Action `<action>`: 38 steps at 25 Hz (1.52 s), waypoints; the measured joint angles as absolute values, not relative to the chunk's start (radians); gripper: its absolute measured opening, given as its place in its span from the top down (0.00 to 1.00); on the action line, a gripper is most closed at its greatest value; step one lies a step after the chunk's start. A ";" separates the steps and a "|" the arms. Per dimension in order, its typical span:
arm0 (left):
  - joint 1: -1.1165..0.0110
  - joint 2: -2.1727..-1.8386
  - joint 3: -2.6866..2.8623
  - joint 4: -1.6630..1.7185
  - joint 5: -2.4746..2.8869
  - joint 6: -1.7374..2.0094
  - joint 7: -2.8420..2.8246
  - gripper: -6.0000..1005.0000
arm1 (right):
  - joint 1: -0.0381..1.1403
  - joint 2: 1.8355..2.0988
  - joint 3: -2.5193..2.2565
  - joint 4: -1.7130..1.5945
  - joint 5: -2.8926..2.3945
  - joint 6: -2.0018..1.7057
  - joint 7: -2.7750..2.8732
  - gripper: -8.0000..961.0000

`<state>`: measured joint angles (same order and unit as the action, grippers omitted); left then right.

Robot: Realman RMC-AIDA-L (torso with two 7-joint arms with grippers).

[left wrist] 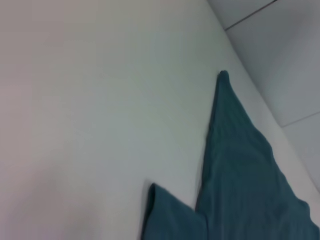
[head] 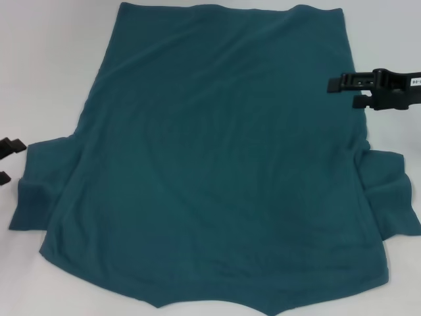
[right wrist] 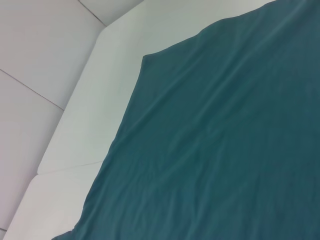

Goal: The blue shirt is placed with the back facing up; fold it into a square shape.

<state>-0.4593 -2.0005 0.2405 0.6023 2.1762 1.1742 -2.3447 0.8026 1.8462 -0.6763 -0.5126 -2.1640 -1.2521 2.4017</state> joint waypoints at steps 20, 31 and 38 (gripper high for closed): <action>-0.471 -2.009 0.362 0.564 2.177 1.112 -2.318 0.07 | 0.791 1.845 -0.674 -0.512 -2.160 -1.248 2.402 0.07; -0.466 -2.010 0.398 0.594 2.184 1.122 -2.340 0.13 | 0.788 1.845 -0.661 -0.513 -2.160 -1.250 2.402 0.07; -0.471 -2.010 0.403 0.600 2.196 1.117 -2.337 0.30 | 0.787 1.844 -0.653 -0.514 -2.160 -1.250 2.402 0.08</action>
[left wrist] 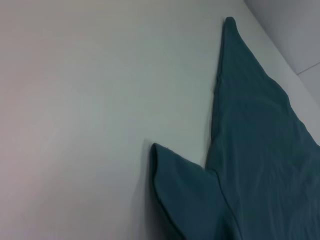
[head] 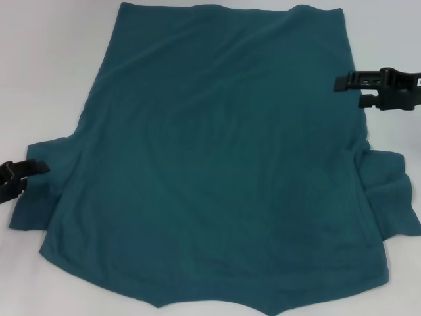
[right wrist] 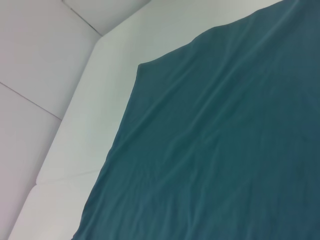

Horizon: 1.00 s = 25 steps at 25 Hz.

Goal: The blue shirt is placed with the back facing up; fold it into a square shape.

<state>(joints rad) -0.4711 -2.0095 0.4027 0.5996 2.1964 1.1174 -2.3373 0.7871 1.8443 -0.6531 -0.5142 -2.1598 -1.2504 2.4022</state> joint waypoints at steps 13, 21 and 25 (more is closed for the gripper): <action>-0.475 -2.005 0.407 0.603 2.218 1.115 -2.332 0.87 | 0.786 1.844 -0.647 -0.516 -2.160 -1.249 2.404 0.09; -0.482 -2.005 0.443 0.683 2.279 1.132 -2.325 0.96 | 0.785 1.844 -0.647 -0.518 -2.160 -1.248 2.405 0.09; -0.474 -2.017 0.520 0.791 2.302 1.139 -2.319 0.99 | 0.785 1.844 -0.647 -0.520 -2.160 -1.247 2.405 0.10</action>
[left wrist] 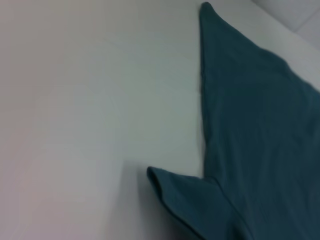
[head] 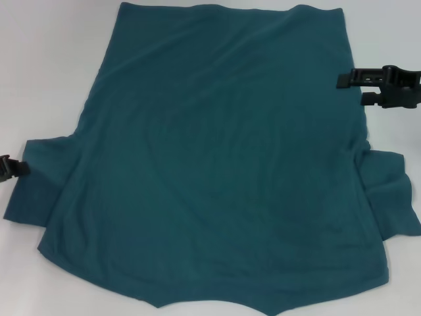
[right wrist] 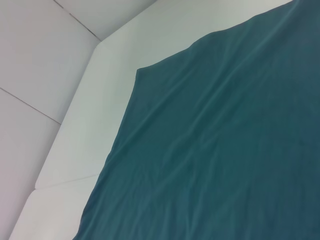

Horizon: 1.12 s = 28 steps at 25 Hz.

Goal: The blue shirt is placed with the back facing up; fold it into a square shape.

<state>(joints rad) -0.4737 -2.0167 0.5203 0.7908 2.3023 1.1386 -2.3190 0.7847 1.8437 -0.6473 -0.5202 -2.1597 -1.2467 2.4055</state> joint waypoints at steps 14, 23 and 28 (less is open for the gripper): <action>-0.518 -2.011 0.543 0.929 2.535 1.114 -2.425 0.99 | 0.784 1.845 -0.647 -0.524 -2.160 -1.245 2.410 0.11; -0.600 -1.990 0.555 0.972 2.633 1.224 -2.456 0.99 | 0.793 1.847 -0.655 -0.525 -2.162 -1.252 2.410 0.11; -0.637 -1.998 0.647 1.120 2.643 1.429 -2.627 0.99 | 0.793 1.849 -0.655 -0.525 -2.162 -1.254 2.411 0.12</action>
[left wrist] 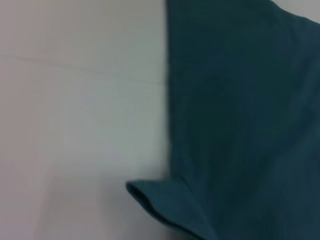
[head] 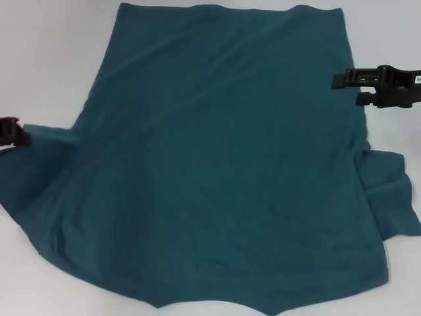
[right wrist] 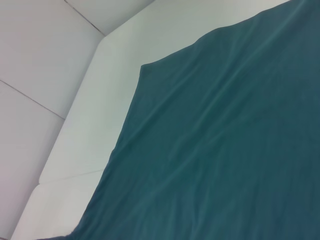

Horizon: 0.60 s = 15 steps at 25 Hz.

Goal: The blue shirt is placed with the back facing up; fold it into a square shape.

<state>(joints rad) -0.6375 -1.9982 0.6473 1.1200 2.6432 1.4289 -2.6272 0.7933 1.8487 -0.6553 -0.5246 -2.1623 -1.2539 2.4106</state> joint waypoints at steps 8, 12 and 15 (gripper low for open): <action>-0.739 -2.005 0.745 1.149 2.684 1.547 -2.766 0.99 | 0.796 1.852 -0.656 -0.520 -2.160 -1.260 2.410 0.12; -0.790 -2.019 0.755 1.094 2.702 1.531 -2.785 0.99 | 0.796 1.853 -0.657 -0.519 -2.161 -1.257 2.409 0.13; -0.823 -2.023 0.764 1.039 2.703 1.499 -2.795 0.99 | 0.798 1.855 -0.657 -0.519 -2.162 -1.257 2.409 0.13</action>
